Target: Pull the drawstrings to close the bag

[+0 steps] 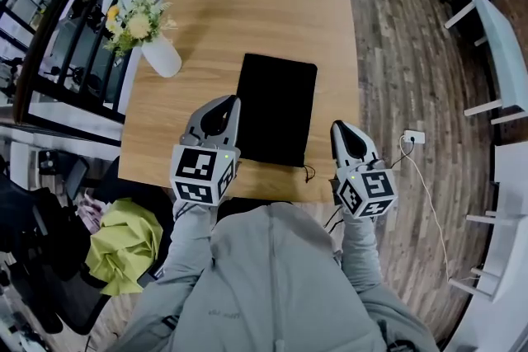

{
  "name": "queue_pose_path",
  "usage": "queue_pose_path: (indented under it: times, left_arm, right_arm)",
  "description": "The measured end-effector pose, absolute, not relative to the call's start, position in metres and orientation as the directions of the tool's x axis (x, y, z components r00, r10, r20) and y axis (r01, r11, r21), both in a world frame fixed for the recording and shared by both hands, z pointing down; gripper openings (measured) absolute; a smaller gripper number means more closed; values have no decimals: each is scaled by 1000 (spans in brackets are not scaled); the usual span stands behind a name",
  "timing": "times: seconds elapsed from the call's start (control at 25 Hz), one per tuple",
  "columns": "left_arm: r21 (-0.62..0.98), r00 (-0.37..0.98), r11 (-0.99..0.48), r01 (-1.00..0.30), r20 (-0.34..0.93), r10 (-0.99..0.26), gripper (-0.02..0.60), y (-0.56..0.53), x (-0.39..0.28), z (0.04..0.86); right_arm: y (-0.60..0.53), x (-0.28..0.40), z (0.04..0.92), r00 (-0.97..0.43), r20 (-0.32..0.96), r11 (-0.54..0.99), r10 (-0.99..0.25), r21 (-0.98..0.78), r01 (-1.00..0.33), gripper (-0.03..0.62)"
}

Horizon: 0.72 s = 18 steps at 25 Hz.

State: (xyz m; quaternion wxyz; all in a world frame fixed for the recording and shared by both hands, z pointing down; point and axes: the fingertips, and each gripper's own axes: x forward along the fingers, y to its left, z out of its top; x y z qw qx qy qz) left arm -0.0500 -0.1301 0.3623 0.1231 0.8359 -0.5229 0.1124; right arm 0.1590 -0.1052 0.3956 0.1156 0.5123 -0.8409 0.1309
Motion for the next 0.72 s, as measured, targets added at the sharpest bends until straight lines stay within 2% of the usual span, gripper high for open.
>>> queue_pose_path:
  times: [0.72]
  left_arm:
    - [138, 429, -408, -903, 368, -825, 29, -120, -79, 388]
  right_arm:
    - [-96, 161, 402, -381, 325, 362, -866, -120, -925, 25]
